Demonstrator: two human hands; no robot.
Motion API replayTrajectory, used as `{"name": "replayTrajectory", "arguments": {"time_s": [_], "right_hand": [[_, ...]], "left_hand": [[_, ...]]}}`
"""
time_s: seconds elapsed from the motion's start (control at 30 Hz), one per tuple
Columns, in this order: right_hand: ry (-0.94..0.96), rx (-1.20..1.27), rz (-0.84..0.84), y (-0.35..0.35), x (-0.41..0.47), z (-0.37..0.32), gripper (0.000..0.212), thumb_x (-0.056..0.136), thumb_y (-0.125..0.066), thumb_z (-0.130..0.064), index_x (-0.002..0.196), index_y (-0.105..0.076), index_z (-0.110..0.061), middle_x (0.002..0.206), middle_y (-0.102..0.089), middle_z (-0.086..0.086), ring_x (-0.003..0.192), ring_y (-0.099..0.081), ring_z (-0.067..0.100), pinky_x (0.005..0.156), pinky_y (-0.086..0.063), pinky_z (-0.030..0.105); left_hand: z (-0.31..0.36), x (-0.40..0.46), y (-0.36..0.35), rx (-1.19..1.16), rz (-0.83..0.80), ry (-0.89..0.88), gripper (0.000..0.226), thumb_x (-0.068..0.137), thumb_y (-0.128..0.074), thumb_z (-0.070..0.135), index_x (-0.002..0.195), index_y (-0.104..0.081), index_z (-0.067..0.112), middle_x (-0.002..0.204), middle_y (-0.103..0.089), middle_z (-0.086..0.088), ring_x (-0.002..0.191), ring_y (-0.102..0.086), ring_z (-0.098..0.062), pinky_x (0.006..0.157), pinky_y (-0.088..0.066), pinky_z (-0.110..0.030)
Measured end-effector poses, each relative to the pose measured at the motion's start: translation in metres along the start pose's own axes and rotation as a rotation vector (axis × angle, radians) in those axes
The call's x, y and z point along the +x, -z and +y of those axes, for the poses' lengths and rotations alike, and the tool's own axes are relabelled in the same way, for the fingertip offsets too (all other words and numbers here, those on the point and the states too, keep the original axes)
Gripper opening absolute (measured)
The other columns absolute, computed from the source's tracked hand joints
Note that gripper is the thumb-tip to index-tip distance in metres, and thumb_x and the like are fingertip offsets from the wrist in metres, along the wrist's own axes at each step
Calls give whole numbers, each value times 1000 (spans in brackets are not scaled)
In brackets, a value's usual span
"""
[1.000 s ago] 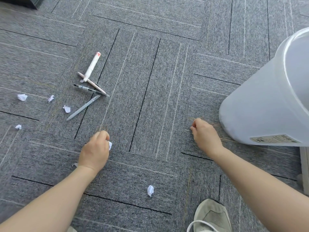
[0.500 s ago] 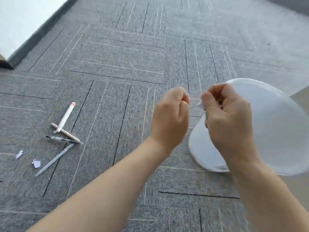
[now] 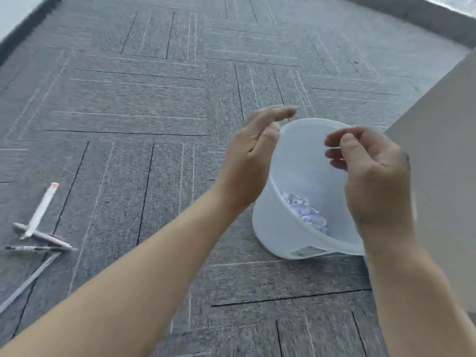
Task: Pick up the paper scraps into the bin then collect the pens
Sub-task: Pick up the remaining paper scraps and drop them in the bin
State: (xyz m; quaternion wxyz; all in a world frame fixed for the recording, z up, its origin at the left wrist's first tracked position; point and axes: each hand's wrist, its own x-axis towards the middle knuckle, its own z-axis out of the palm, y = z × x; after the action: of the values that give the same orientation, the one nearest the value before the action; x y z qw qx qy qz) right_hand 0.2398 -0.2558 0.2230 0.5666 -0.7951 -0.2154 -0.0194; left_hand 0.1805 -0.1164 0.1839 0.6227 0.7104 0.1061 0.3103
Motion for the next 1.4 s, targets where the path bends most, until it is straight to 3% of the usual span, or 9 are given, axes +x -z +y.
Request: {"name": "replayTrajectory", "arguments": {"time_s": [0.17,0.33,0.53,0.73,0.9,1.03,1.13,1.27,1.4], "right_hand": [[133,50,-517,-105,-57,-11,13,90,-56,-22,82,-66,-20,68,-66,-1,60,-60,23,58,-50,42],[350,-305,-1157,-209,-144,46,16,93,-56,-20,104,-66,-20,95,-64,-3,87,-61,19,74,-48,33],[704,-570,-1613,-273,-228,79,46,93,-57,-35,136,-44,-25,132,-48,0,115,-55,26,77,-48,37],[946,-637,-1692,-313,-271,77,40,94,-56,-38,126,-44,-18,116,-50,4,98,-58,27,62,-43,35],[955,-633,-1781,-328,-277,75,21,100,-48,-25,117,-52,-13,111,-51,3,77,-55,20,63,-50,35],[511,-451,-1666,-337,-267,72,9,96,-49,-15,87,-51,-18,88,-58,0,75,-58,23,71,-54,42],[290,-399,-1557,-363,-260,60,17,95,-45,-8,95,-56,-20,88,-67,2,71,-65,22,66,-58,43],[406,-496,-1557,-412,-261,29,30,96,-33,-3,108,-58,-15,98,-62,9,74,-61,25,58,-54,38],[670,-604,-1505,-458,-275,8,23,99,-40,-17,121,-48,-16,102,-61,8,78,-61,26,62,-55,39]], "left_hand": [[-57,-62,117,481,248,125,29,94,-37,24,91,-65,16,85,-66,2,81,-62,-15,74,-51,-41],[-104,-199,231,955,280,531,16,91,-47,23,87,-62,25,80,-59,8,78,-58,-21,66,-47,-37],[-103,-344,270,1167,173,954,21,88,-54,30,109,-53,27,110,-48,5,81,-60,-26,63,-43,-34],[-111,-394,269,1142,175,1084,53,81,-57,50,126,-38,29,119,-38,5,92,-58,-15,72,-47,-35],[-122,-381,265,1181,165,933,22,91,-51,41,104,-47,24,99,-43,4,85,-54,-18,62,-43,-32],[-127,-376,261,1151,197,909,13,97,-44,28,95,-47,16,92,-38,5,76,-45,-15,62,-34,-27],[-124,-386,262,1047,319,903,11,98,-41,22,89,-42,15,90,-41,4,69,-48,-17,61,-42,-33],[-116,-400,271,962,644,927,13,95,-40,4,95,-49,13,93,-50,2,76,-52,-18,65,-45,-33],[-116,-411,271,1038,541,927,22,91,-41,-4,98,-55,11,101,-51,-1,76,-51,-16,66,-44,-26]]}}
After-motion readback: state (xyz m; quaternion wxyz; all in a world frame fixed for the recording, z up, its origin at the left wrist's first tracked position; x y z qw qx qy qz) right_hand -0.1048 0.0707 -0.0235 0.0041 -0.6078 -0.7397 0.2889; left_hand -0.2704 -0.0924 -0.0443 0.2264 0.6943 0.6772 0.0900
